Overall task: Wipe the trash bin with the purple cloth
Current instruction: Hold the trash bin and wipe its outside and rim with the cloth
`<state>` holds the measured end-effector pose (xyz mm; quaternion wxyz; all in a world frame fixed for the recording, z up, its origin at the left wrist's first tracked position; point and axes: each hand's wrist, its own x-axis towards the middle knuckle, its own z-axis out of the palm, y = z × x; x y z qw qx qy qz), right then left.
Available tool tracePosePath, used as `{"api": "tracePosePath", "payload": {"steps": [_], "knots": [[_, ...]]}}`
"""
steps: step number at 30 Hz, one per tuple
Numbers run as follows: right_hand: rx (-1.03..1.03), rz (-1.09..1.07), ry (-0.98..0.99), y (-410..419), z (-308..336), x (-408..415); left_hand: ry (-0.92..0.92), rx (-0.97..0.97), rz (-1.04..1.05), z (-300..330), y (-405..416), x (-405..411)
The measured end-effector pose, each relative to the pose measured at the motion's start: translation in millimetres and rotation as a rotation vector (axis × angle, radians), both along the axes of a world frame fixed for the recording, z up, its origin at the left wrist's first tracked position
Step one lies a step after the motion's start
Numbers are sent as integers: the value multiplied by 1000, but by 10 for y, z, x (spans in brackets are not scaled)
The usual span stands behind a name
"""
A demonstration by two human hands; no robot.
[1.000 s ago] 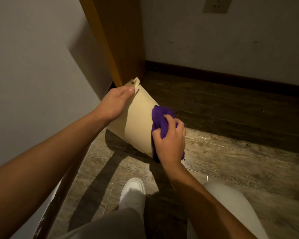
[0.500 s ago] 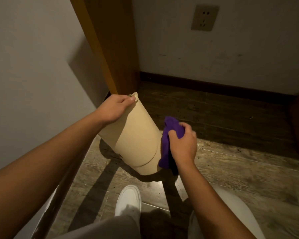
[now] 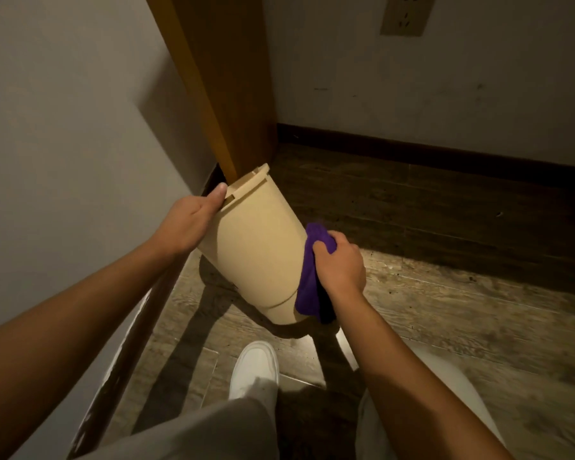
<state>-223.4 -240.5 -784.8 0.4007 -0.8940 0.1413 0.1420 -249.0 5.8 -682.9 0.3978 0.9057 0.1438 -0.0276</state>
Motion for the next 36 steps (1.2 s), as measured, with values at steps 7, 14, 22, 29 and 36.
{"api": "tracePosePath", "payload": {"steps": [7,14,22,29,36], "knots": [[314,-96,-180,-69,180,240,-53,-126,-63,-28,-126,68],[597,-64,32,83,402,444,-56,-97,33,-217,-167,-83],[542,-19,-404,762,729,41,-128,-151,-77,-168,-369,137],[170,212,-634,927,412,-556,-199,-161,-48,-175,-296,243],[46,339,-608,568,190,-510,-122,-49,102,-185,-184,362]]}}
